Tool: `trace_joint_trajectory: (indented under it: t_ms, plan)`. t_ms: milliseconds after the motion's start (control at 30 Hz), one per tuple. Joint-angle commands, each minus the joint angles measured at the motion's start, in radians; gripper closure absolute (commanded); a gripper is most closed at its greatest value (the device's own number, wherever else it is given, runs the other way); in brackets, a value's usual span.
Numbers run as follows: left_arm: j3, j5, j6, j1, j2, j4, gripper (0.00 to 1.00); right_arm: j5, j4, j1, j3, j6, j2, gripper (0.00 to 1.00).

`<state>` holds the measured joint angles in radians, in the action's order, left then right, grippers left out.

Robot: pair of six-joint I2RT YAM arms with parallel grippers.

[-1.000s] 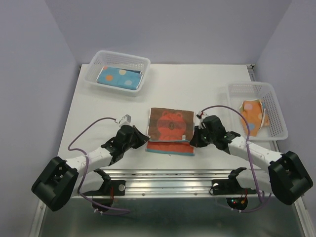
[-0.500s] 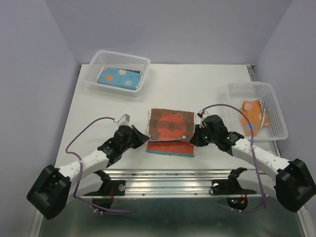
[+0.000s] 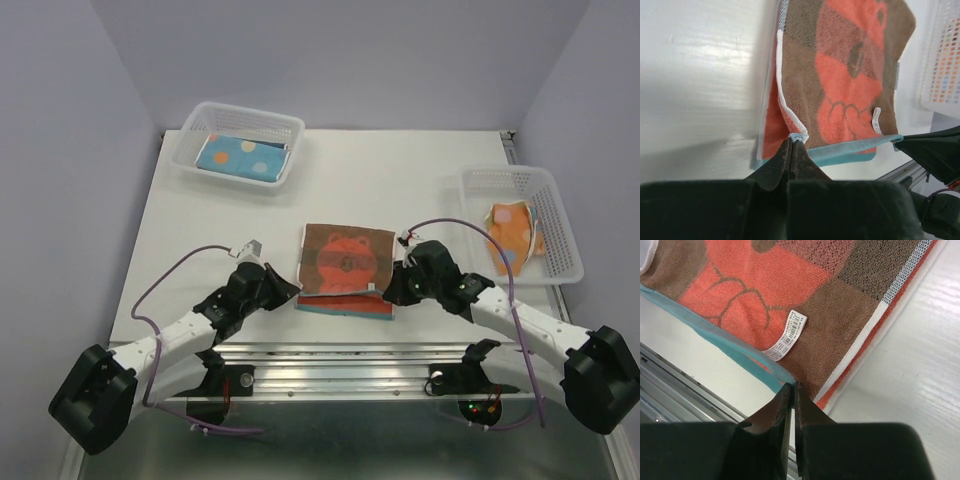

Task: Fold and stack the towels
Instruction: Fold the towel

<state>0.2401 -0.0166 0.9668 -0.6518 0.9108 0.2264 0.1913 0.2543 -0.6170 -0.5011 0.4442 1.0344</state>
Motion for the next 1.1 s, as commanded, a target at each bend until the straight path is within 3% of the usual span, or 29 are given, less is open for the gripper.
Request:
trace_joint_trajectory:
  t_ms: [0,67,100,133,167,200,267,300,333,400,467,600,767,900,1067]
  plan:
    - [-0.013,-0.032,-0.01,-0.005,0.031,-0.016,1.0,0.008,-0.027,-0.01,0.048,0.024,0.013,0.89]
    - [-0.012,-0.036,-0.008,-0.006,0.033,-0.044,0.97,0.017,-0.029,-0.009,0.059,0.031,0.012,0.85]
    - [-0.013,-0.037,-0.007,-0.005,0.019,-0.053,0.8,0.02,-0.021,-0.01,0.065,0.039,0.006,0.82]
    - [-0.015,-0.048,-0.007,-0.005,0.008,-0.053,0.72,0.025,-0.021,-0.01,0.07,0.045,0.001,0.78]
    - [-0.018,-0.055,-0.01,-0.006,-0.006,-0.058,0.64,0.036,-0.024,-0.009,0.076,0.048,-0.007,0.59]
    - [-0.018,-0.059,-0.013,-0.006,-0.018,-0.062,0.57,0.06,-0.03,-0.01,0.079,0.05,-0.013,0.54]
    - [-0.005,-0.042,-0.02,-0.006,-0.061,-0.096,0.43,0.077,-0.041,-0.009,0.075,0.053,-0.046,0.3]
    - [0.014,-0.034,-0.029,-0.005,-0.076,-0.113,0.33,0.079,-0.043,-0.009,0.072,0.054,-0.059,0.14]
    - [0.027,-0.026,-0.039,-0.006,-0.099,-0.145,0.09,0.079,-0.041,-0.009,0.064,0.053,-0.083,0.0]
    - [0.063,0.0,-0.056,-0.006,-0.116,-0.17,0.02,0.071,-0.039,-0.01,0.039,0.051,-0.106,0.0]
    - [0.093,0.044,-0.071,-0.006,-0.112,-0.173,0.01,0.037,-0.033,-0.009,0.001,0.065,-0.125,0.0]
    - [0.223,0.118,-0.152,-0.006,-0.034,-0.164,0.01,-0.174,0.009,-0.009,-0.085,0.106,-0.102,0.0]
    - [0.41,0.158,-0.255,-0.005,0.232,-0.182,0.01,-0.415,0.058,0.002,-0.194,0.183,0.059,0.0]
    - [0.554,0.171,-0.29,0.001,0.44,-0.182,0.06,-0.425,0.018,0.089,-0.252,0.183,0.175,0.0]
    - [0.659,0.172,-0.313,0.046,0.577,-0.188,0.08,-0.365,-0.035,0.166,-0.321,0.128,0.317,0.0]
